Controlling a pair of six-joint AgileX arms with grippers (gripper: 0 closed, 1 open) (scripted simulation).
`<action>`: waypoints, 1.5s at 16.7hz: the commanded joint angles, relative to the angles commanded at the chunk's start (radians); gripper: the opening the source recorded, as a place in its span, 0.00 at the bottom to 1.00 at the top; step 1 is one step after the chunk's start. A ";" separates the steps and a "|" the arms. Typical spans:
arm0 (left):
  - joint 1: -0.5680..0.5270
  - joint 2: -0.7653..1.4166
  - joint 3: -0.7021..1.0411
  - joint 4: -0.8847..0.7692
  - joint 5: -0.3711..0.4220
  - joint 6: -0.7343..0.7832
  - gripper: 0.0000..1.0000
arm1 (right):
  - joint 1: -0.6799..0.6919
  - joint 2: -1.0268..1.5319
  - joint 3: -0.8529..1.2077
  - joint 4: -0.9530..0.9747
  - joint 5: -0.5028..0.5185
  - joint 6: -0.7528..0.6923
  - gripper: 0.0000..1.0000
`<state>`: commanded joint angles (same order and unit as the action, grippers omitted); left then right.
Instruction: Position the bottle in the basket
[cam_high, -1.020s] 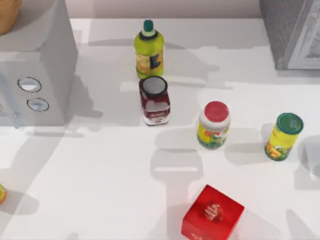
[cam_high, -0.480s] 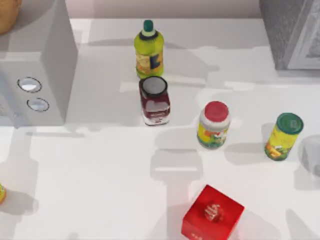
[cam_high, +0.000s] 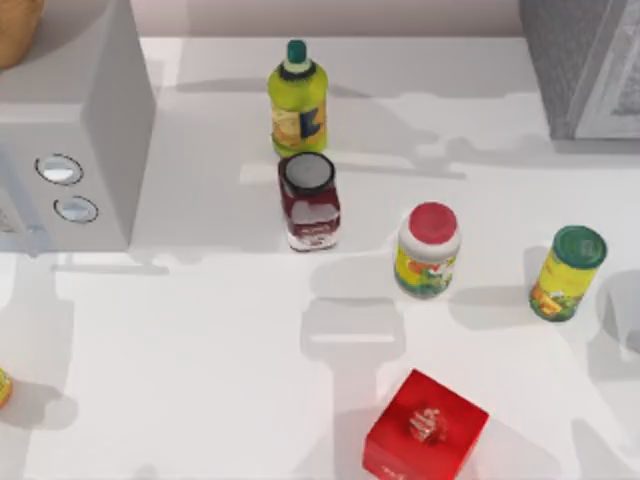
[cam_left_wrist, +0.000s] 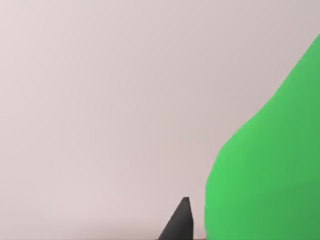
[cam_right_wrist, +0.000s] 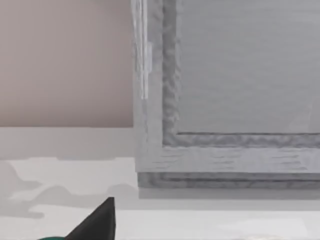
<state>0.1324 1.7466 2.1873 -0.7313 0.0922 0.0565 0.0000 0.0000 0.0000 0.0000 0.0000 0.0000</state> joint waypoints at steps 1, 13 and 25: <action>0.000 0.001 -0.001 0.001 0.000 0.000 0.00 | 0.000 0.000 0.000 0.000 0.000 0.000 1.00; -0.003 0.045 -0.085 0.136 -0.003 -0.002 0.00 | 0.000 0.000 0.000 0.000 0.000 0.000 1.00; -0.004 0.068 -0.126 0.203 -0.004 -0.004 0.15 | 0.000 0.000 0.000 0.000 0.000 0.000 1.00</action>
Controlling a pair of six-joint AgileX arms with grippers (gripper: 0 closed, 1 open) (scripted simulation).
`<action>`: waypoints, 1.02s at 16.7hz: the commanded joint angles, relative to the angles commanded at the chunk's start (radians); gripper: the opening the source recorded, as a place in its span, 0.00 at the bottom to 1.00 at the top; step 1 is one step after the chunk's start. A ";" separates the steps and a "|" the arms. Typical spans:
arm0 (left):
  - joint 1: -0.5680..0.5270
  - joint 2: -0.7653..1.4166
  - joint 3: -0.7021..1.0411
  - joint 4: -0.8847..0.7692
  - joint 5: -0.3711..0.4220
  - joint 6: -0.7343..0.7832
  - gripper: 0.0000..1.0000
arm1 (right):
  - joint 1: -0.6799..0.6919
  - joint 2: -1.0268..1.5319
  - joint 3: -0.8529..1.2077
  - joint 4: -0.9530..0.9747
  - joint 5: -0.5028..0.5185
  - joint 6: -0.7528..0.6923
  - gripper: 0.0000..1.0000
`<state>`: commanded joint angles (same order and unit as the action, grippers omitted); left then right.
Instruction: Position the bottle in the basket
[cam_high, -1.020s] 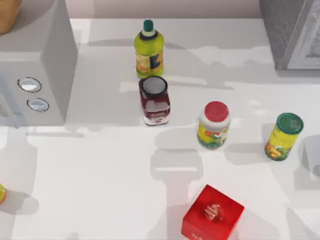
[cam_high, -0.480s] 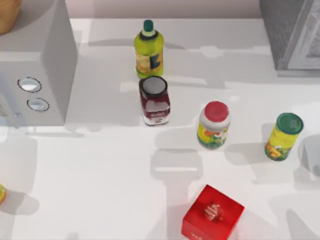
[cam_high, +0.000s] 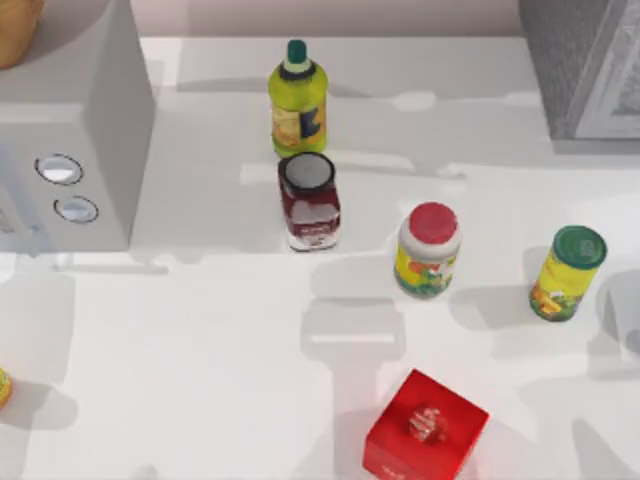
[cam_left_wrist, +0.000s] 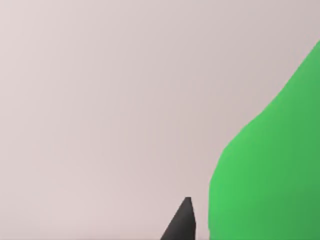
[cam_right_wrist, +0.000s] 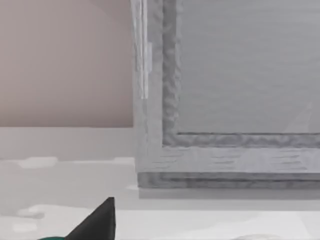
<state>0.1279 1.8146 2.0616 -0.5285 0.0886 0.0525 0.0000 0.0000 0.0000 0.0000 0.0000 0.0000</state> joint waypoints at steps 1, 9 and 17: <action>0.000 0.000 0.000 0.000 0.000 0.000 0.23 | 0.000 0.000 0.000 0.000 0.000 0.000 1.00; 0.000 0.000 0.000 0.000 0.000 0.000 0.83 | 0.000 0.000 0.000 0.000 0.000 0.000 1.00; 0.000 0.000 0.000 0.000 0.000 0.000 1.00 | 0.000 0.000 0.000 0.000 0.000 0.000 1.00</action>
